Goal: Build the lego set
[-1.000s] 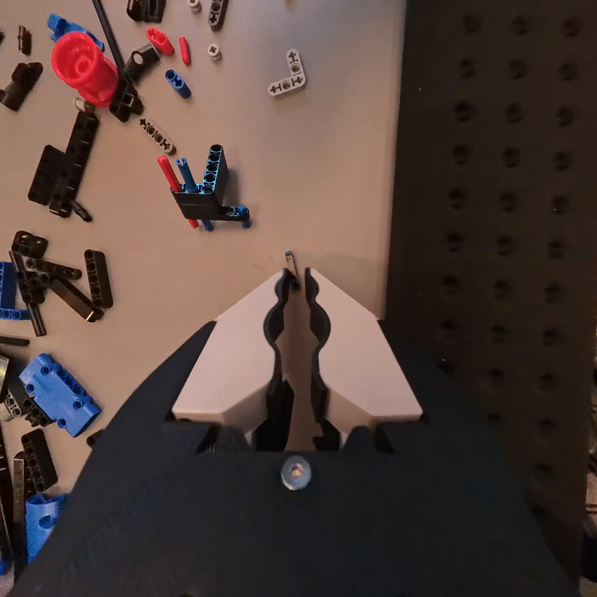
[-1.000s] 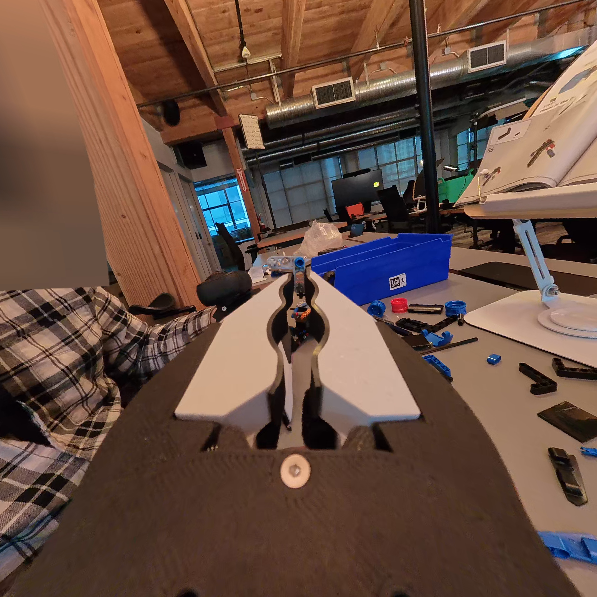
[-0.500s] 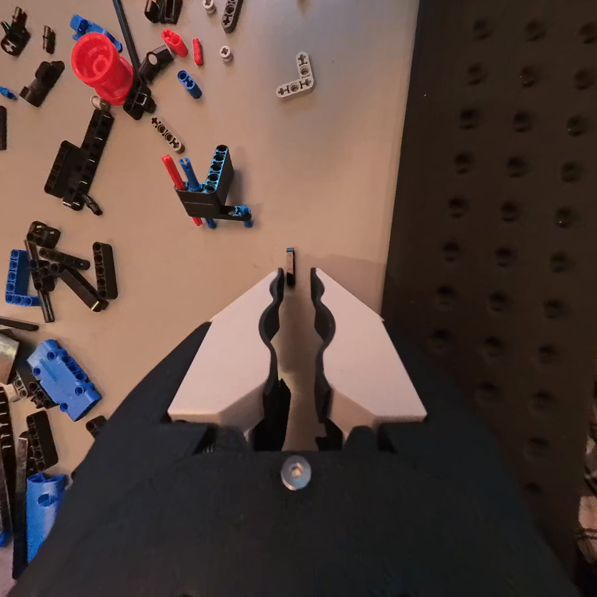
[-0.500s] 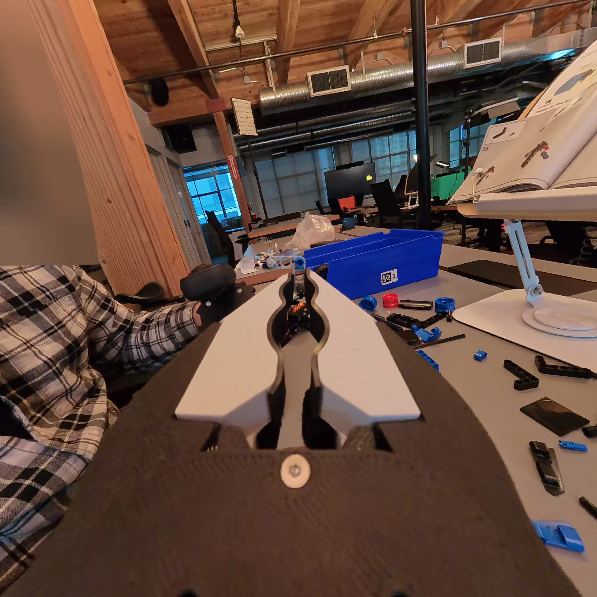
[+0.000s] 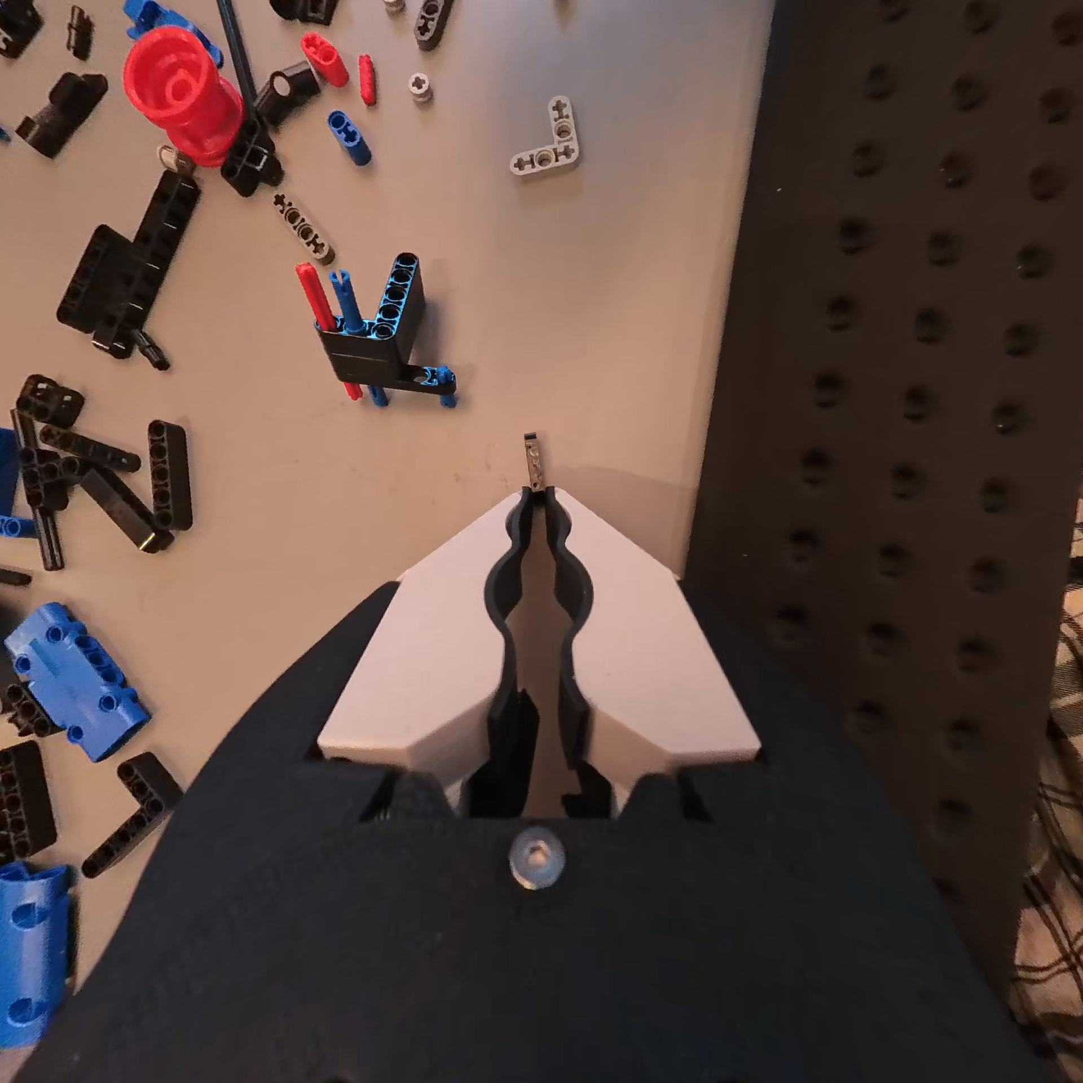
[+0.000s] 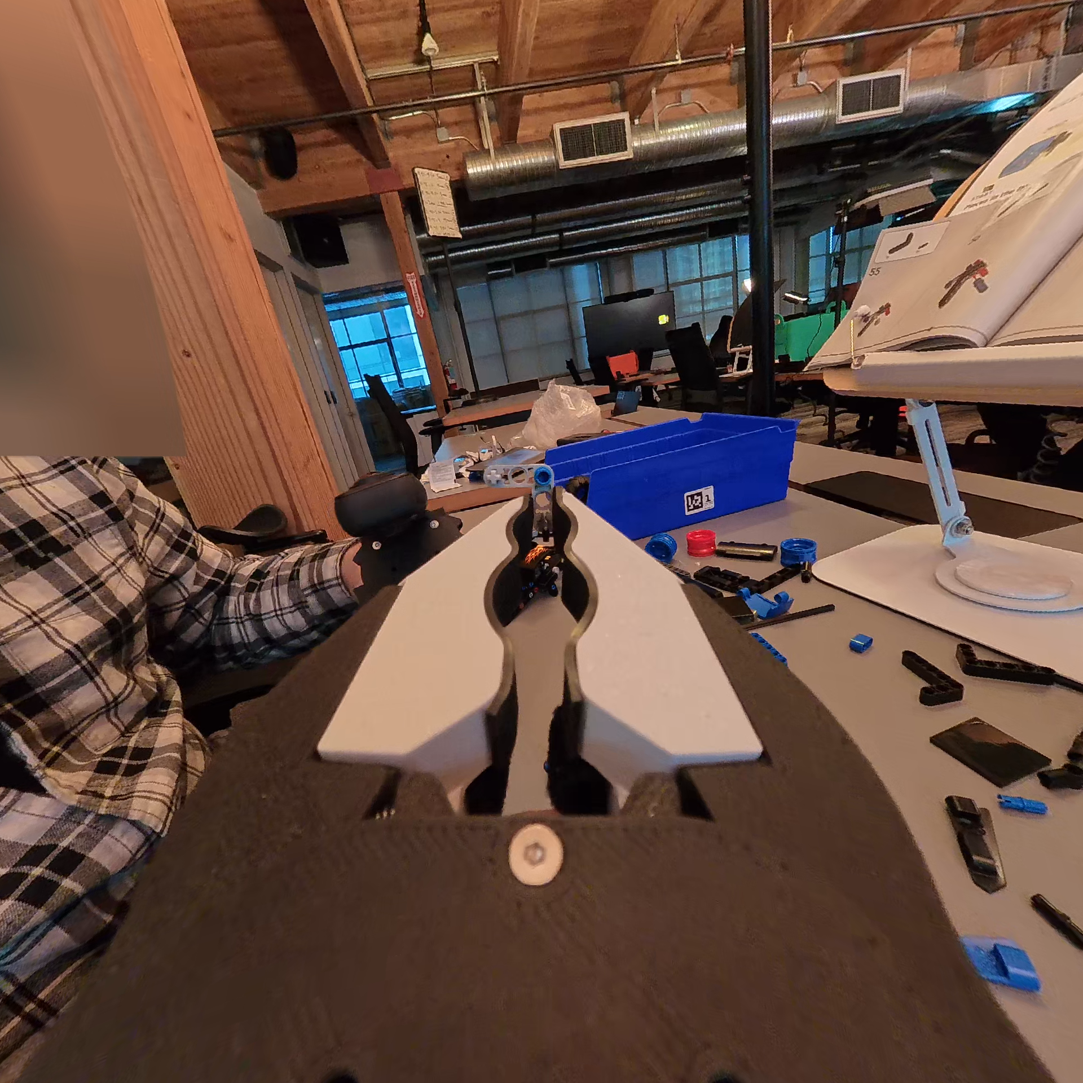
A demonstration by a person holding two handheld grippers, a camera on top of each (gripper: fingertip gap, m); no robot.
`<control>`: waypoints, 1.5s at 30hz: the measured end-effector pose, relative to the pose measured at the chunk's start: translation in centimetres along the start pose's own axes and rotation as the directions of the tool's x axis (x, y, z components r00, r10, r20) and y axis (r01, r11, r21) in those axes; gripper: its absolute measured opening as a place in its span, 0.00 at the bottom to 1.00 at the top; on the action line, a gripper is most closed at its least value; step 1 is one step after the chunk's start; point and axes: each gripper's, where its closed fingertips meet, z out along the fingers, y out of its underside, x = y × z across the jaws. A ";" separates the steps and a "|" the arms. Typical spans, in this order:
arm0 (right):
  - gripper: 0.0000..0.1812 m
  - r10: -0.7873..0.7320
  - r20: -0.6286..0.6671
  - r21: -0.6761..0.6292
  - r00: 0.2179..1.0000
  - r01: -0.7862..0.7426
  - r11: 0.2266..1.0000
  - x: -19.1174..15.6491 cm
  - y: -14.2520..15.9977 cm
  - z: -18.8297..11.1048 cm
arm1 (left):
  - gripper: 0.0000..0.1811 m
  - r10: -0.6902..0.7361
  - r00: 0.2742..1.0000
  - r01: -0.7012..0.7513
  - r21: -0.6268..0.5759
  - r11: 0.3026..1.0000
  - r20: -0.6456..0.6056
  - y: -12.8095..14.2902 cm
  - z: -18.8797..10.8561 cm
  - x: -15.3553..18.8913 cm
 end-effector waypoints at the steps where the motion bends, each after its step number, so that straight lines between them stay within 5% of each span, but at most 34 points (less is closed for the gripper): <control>1: 0.02 -0.001 -0.001 -0.001 1.000 0.001 1.000 0.0 0.0 0.0 | 0.01 -0.008 1.000 0.008 0.001 1.000 -0.004 0.0 0.0 0.0; 13: 0.02 -0.014 -0.011 -0.007 1.000 0.014 1.000 0.1 0.0 0.0 | 0.01 -0.003 1.000 0.003 -0.006 1.000 0.004 -0.4 0.2 -0.2; 20: 0.02 -0.017 -0.025 -0.017 1.000 0.016 1.000 0.2 0.2 0.2 | 0.01 -0.112 0.991 0.098 0.179 0.979 0.067 -2.9 -1.8 -2.4; 34: 0.02 -0.003 -0.153 0.003 0.988 0.004 1.000 -0.2 -2.6 1.3 | 0.01 -0.273 0.956 0.156 0.607 0.780 0.105 -10.7 -9.0 -6.8; 45: 0.02 -0.011 -0.189 0.021 0.982 0.015 1.000 0.1 0.3 2.6 | 0.00 -0.389 0.921 0.229 0.765 0.602 0.030 -12.2 -10.2 -8.6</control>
